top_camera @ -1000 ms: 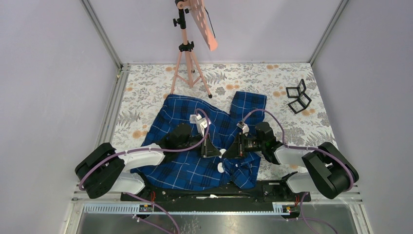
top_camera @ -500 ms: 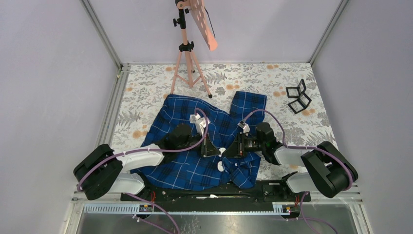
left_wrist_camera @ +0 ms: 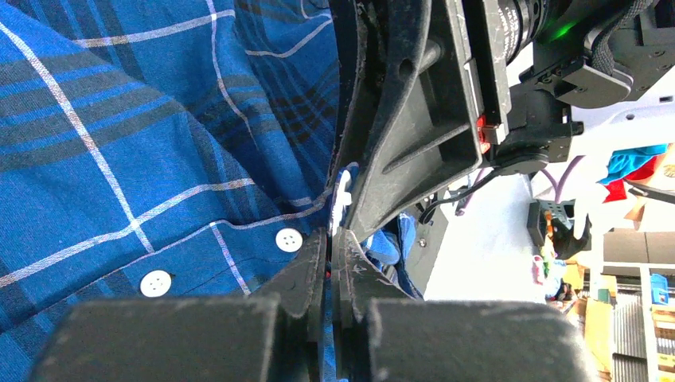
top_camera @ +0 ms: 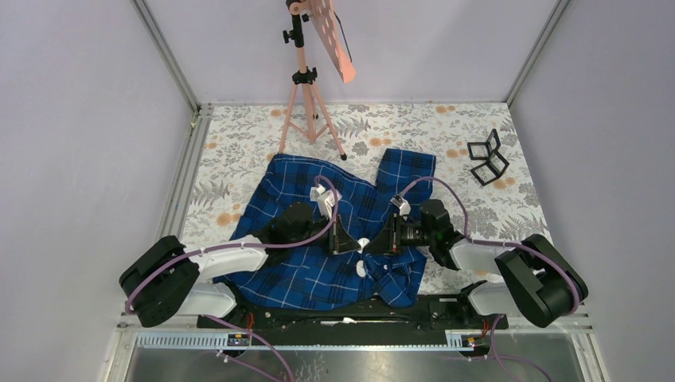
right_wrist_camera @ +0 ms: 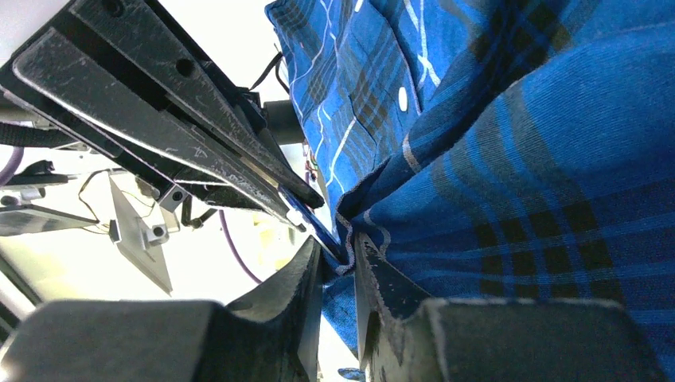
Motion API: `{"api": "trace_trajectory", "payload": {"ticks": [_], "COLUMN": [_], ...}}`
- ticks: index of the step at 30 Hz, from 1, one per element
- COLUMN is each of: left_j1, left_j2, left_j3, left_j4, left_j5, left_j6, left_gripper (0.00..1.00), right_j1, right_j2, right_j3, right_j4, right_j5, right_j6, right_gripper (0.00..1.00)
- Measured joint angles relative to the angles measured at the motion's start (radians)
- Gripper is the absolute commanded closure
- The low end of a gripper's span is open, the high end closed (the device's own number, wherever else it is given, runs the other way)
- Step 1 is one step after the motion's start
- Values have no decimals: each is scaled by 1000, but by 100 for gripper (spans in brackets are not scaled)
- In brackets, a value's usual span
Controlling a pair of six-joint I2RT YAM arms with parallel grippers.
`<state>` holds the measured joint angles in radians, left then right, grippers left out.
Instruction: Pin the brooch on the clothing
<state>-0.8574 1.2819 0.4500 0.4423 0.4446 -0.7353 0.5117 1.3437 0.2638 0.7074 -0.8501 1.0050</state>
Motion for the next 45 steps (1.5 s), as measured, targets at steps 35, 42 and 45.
{"api": "trace_trajectory", "payload": {"ticks": [35,42,45], "left_j1": [193,441,493], "left_j2": [-189,-168,-132], "left_j3": [186,169,143], "left_j4": [-460,-569,-560], "left_j5": [-262,-423,-520], "left_j6": [89,71,55], "left_gripper": [1,1,1], "right_j1": [-161,-251,-259], "right_j2": [-415,-312,-271], "right_j3": [367,352,343], "right_j4": [-1201,-1197,-1173], "right_j5": [669,682,681], "right_j6": [-465,-458,-453], "right_gripper": [12,11,11]}}
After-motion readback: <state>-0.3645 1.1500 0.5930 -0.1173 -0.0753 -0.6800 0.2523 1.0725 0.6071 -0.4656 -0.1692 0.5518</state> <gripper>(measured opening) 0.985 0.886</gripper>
